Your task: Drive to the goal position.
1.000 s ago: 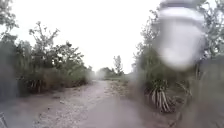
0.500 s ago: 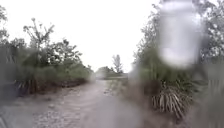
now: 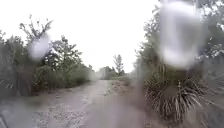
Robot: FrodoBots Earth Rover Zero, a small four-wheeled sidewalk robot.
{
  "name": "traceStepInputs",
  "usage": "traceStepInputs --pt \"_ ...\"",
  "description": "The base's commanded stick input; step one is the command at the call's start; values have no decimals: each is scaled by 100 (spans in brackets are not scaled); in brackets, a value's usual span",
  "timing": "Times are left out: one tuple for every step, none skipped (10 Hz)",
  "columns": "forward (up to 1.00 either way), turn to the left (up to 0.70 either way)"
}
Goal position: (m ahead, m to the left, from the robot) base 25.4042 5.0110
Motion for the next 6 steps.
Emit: traceStepInputs --pt "70 0" --pt "70 0" --pt "70 10" --pt "70 14" --pt "70 12" --pt "70 9"
